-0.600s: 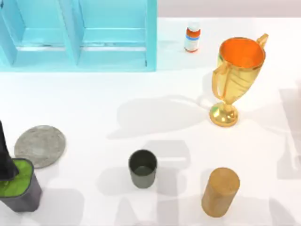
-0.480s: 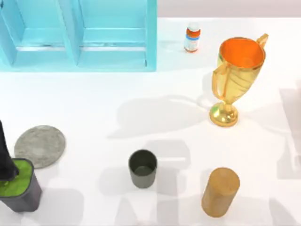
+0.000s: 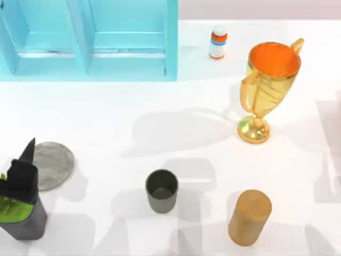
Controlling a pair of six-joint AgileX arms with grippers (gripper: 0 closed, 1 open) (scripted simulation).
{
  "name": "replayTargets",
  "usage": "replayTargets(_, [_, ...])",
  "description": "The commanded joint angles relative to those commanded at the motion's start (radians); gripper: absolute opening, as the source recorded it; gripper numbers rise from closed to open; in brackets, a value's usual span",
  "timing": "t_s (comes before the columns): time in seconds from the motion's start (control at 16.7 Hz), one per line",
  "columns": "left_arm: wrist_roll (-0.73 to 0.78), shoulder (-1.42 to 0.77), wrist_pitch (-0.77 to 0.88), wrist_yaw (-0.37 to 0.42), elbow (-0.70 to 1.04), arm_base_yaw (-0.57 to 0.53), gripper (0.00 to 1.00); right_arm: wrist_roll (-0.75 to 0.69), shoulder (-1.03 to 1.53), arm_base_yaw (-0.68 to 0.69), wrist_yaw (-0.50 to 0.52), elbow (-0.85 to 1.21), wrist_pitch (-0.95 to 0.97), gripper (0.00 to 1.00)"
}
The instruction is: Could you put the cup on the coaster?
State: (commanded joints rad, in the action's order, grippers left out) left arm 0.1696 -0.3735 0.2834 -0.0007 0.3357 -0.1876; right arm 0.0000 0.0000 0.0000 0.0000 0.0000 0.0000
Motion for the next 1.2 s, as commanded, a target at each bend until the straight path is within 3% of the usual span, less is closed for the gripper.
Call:
replayTargets(0.78, [0.485,-1.212,0.809,0.000,0.990,-0.536,1.00,0.000,0.000,0.000,0.000,0.000,0.000,1.00])
replayTargets(1.2, [0.588,-1.466,0.978,0.000,1.195,-0.650,1.00,0.000,0.000,0.000,0.000,0.000,0.000,1.00])
